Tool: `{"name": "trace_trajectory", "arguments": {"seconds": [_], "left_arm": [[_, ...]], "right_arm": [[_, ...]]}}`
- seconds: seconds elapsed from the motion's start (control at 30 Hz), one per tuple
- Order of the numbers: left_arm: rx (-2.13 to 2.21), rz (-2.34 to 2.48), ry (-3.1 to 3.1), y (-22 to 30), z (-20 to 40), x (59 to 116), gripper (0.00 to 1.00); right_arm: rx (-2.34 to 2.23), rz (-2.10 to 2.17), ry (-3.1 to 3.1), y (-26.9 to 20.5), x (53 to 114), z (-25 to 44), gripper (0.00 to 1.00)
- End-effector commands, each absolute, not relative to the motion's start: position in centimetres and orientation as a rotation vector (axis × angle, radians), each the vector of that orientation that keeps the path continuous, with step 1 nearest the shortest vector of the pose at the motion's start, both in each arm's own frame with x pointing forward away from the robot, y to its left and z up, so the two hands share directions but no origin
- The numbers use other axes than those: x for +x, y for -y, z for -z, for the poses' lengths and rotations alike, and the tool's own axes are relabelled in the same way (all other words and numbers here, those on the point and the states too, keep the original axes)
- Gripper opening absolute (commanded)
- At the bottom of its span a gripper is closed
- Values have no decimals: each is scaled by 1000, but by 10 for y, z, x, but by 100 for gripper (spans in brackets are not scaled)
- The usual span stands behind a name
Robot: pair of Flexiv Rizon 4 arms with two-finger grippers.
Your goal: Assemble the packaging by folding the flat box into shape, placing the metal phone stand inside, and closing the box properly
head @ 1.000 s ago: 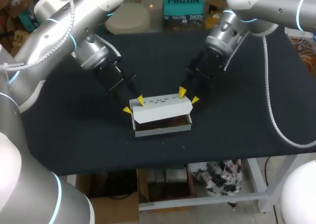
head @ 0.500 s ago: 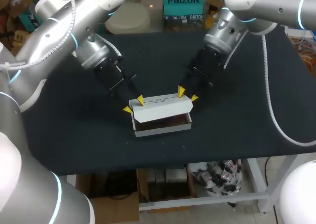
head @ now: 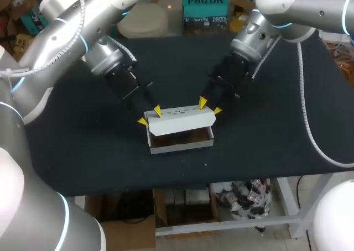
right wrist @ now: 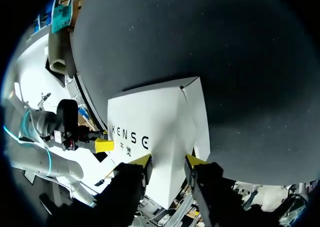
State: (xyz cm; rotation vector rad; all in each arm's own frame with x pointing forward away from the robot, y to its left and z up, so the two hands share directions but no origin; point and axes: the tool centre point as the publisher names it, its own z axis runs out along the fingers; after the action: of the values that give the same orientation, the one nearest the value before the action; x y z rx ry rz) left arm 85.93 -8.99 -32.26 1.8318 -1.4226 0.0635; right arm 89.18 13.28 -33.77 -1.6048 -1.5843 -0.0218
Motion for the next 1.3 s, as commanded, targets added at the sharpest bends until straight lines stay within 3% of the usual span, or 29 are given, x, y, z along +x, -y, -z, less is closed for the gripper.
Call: {"name": "trace_trajectory", "arguments": {"seconds": [0.03, 1.3], "left_arm": [[1815, -38, 1417, 95, 324, 869, 46], [1805, -11, 1387, 96, 321, 873, 43]], "right_arm": [[-1590, 10, 1576, -137, 897, 337, 44], [-1596, -5, 1523, -144, 902, 339, 43]]}}
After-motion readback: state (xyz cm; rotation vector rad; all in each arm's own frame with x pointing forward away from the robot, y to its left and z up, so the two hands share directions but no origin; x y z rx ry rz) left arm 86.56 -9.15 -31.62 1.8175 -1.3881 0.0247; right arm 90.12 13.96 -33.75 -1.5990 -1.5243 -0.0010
